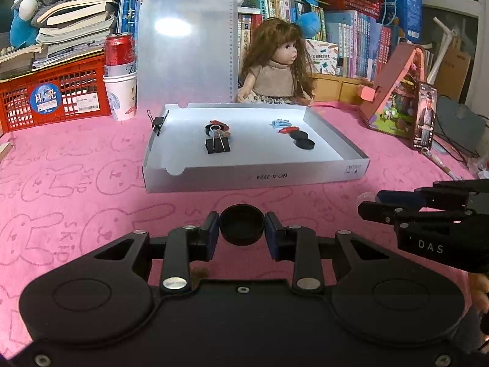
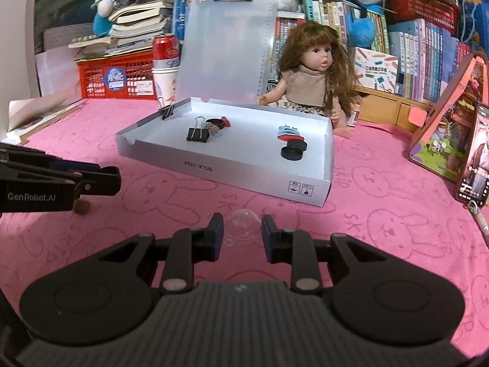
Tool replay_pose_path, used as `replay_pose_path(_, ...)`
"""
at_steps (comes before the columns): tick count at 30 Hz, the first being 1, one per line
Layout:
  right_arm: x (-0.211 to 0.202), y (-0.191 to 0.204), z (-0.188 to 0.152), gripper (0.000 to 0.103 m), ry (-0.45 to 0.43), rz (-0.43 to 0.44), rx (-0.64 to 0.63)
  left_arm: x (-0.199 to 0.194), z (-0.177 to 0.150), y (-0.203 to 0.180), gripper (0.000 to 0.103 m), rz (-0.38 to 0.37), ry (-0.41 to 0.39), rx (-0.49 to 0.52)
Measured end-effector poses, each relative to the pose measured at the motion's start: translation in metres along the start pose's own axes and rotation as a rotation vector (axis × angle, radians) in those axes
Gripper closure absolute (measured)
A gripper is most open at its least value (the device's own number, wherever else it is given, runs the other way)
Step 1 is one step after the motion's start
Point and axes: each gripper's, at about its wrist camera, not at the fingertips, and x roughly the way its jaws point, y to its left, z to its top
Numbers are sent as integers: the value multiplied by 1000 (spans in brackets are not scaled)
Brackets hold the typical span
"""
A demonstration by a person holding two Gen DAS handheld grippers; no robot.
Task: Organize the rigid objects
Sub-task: 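Carry the black lid in the left tool and clear ball in the right tool into the tray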
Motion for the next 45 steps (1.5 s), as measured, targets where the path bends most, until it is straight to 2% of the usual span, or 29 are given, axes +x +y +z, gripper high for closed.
replay_pose_path(23,37,-33,52,71,-3,-56,159,46,57,15,72,-1,-15,-97)
replay_pose_path(36,83,-62,80,71,99,-15,309,95,88,27,73,-10,55,-148)
replay_pose_path(45,116,-74,86,71,171,-21,365,133,94,31,73,-1,120,-167)
